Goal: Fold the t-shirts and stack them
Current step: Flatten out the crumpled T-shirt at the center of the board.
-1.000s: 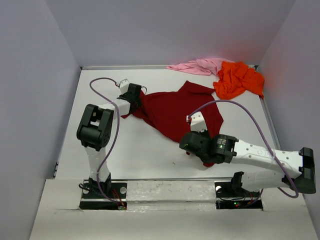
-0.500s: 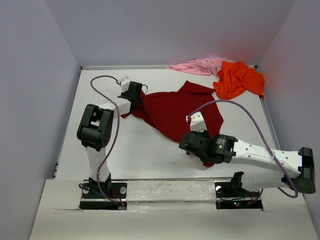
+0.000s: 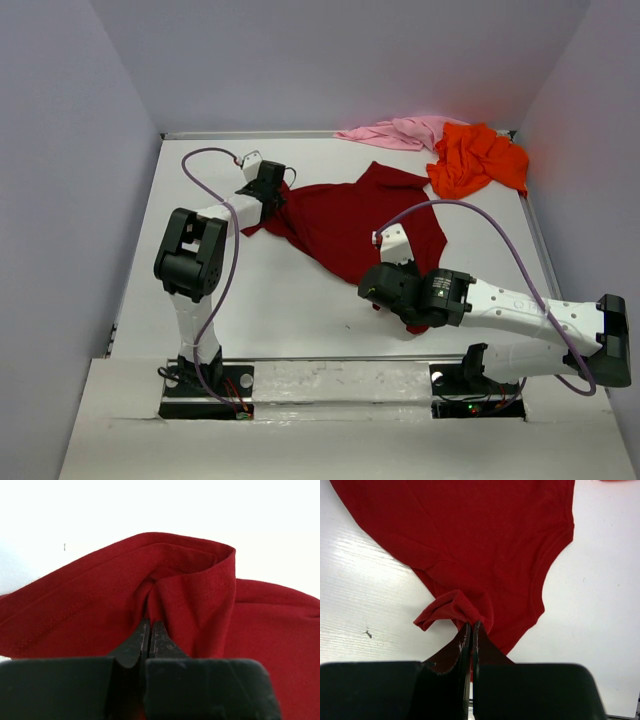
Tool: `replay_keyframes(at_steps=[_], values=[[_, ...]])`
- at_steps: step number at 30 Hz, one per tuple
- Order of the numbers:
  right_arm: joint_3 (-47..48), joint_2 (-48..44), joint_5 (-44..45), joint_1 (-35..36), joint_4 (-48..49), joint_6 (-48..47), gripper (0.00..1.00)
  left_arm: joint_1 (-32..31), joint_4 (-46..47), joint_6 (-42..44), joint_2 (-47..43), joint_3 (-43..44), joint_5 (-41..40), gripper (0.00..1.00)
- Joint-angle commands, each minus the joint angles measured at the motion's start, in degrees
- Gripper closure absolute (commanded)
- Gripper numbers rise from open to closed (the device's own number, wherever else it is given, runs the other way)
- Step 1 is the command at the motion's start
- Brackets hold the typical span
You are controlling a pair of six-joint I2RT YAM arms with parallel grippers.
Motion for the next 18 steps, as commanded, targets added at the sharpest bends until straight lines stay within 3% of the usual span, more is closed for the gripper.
replay_keyframes(at_steps=[1, 9, 18], values=[[-0.2, -0.4, 1.1, 0.1, 0.6, 1.0, 1.0, -0.6, 0.3, 0.9, -1.4, 1.7, -1.0, 1.0], [1.3, -2.9, 4.7, 0.1, -0.2, 1.2, 1.0, -0.6, -2.1, 5.2, -13.2, -0.8, -0.6, 1.0], [8.9, -6.9, 10.7, 0.1, 0.0, -5.1, 1.0, -0.6, -11.7, 12.8, -37.8, -1.9, 1.1, 1.0]])
